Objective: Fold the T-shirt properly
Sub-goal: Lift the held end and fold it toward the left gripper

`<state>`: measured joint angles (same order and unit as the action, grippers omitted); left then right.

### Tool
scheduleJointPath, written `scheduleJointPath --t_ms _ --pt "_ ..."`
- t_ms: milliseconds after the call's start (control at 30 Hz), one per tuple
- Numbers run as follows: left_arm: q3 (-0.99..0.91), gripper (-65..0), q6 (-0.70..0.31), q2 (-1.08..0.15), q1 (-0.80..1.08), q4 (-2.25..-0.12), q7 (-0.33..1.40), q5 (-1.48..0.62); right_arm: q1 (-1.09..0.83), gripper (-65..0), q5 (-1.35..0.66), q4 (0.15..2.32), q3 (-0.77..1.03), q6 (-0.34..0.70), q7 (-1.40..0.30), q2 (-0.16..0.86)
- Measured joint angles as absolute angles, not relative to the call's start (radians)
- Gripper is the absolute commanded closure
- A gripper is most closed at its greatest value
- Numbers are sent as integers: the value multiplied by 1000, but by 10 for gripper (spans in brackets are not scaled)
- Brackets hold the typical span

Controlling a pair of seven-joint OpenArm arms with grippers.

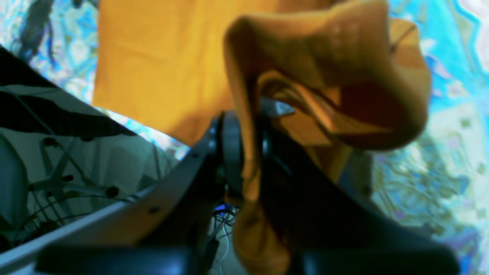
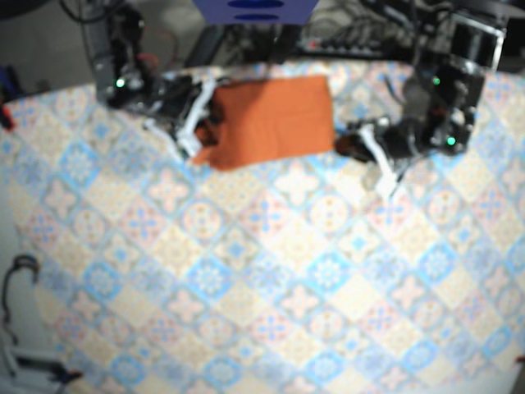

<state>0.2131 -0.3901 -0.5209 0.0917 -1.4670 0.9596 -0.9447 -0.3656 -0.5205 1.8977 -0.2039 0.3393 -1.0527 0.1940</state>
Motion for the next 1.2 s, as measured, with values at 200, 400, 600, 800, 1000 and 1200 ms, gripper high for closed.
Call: scheduleJointPath --t_ms 200,400,600,800,1000,1200 --pt "239 -272 -389 -521 94 -1428 960 -906 -364 0 -520 1898 -260 328 -1044 188" --pt "295 -272 -392 -516 91 -1428 922 -863 -349 0 -521 1898 -273 328 -1041 167" --pt "314 -272 -393 -513 92 -1428 915 -833 -347 0 -520 1901 -273 327 -1048 167" --pt "314 -272 -390 -515 91 -1428 913 -826 -300 0 -508 1902 -347 327 -1061 181" --pt "314 -272 -390 -518 91 -1428 909 -826 -200 0 -510 1903 -447 327 -1125 208" --pt "312 -272 -390 -518 91 -1428 908 -823 -148 0 -441 1904 -553 327 -1169 208"
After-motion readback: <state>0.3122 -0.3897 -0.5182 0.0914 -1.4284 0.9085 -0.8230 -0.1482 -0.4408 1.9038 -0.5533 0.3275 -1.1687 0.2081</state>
